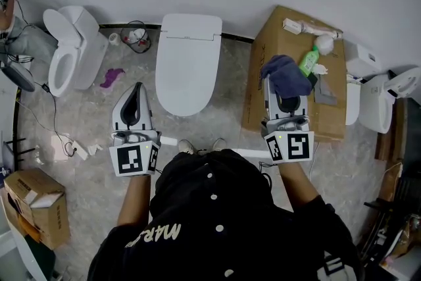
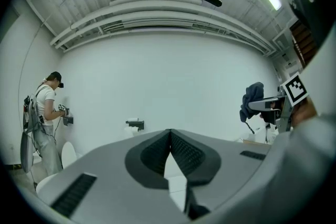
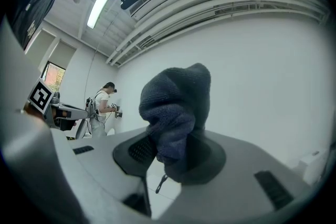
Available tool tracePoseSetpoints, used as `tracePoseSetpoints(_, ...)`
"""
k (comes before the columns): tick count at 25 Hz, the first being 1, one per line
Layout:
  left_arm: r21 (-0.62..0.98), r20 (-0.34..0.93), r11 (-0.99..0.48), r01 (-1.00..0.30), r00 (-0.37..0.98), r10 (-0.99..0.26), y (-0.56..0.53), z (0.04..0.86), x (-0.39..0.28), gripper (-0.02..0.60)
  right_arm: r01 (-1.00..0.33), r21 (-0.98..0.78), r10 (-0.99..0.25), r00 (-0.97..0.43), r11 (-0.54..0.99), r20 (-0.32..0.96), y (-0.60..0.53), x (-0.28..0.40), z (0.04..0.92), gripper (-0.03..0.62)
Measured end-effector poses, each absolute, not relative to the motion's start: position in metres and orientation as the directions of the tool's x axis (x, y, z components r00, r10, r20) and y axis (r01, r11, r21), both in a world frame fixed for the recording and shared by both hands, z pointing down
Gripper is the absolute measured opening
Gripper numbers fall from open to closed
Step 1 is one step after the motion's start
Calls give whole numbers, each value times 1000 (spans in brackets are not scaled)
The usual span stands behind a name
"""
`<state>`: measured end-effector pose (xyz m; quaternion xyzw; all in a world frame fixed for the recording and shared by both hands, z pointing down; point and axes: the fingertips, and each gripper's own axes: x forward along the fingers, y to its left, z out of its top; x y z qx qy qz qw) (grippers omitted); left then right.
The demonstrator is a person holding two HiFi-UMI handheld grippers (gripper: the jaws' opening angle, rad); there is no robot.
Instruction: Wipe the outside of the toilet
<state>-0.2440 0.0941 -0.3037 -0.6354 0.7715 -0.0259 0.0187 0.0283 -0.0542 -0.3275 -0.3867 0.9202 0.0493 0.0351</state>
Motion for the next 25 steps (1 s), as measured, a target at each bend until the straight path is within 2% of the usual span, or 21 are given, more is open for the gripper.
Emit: tracePoseSetpoints(25, -69, 5, 211, -975, -212, -977, 108, -303, -238, 11, -707, 51, -702, -706, 705, -94, -43, 33, -323, 114)
